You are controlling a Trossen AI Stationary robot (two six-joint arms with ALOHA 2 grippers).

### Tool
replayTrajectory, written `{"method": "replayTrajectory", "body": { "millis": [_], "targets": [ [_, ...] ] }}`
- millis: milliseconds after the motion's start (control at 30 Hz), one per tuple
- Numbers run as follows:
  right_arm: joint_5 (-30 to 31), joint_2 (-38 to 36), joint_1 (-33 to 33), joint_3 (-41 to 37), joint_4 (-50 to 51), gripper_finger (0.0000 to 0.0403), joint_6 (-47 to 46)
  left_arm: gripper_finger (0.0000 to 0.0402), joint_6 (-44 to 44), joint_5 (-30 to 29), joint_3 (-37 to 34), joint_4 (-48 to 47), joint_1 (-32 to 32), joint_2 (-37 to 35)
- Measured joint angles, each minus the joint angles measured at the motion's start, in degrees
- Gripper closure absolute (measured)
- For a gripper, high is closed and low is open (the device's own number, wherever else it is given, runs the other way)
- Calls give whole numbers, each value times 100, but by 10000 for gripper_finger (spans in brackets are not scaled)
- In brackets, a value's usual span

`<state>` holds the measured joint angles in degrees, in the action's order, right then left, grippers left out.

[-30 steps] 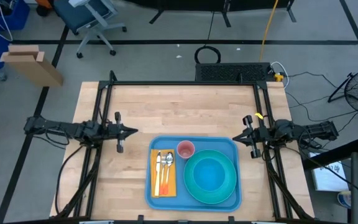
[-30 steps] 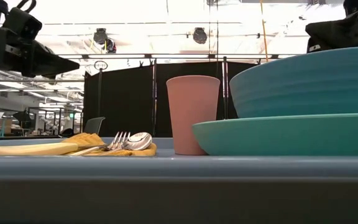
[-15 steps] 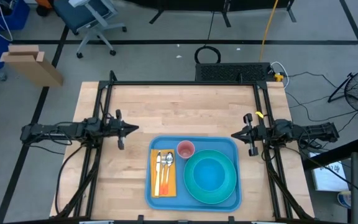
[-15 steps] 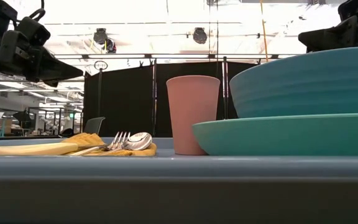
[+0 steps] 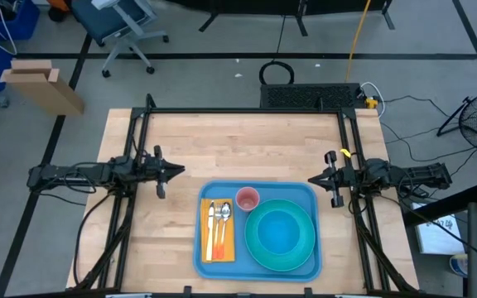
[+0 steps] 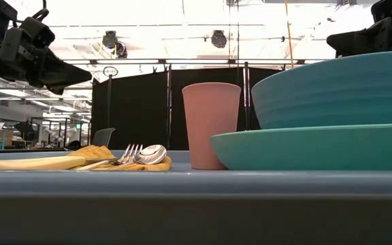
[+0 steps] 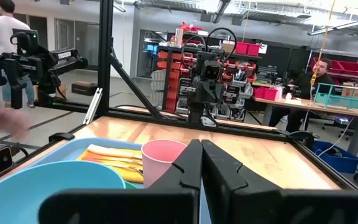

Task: Set up tray
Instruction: Return to Home Position

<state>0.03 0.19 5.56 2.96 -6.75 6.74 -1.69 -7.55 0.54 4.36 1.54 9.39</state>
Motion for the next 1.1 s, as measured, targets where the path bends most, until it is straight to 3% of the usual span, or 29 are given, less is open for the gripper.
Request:
{"method": "replayTrajectory", "body": {
  "millis": [1100],
  "targets": [
    [-7,0,0,0,-4,403,-2,353,-9,0,2,30,0,2]
  ]
}}
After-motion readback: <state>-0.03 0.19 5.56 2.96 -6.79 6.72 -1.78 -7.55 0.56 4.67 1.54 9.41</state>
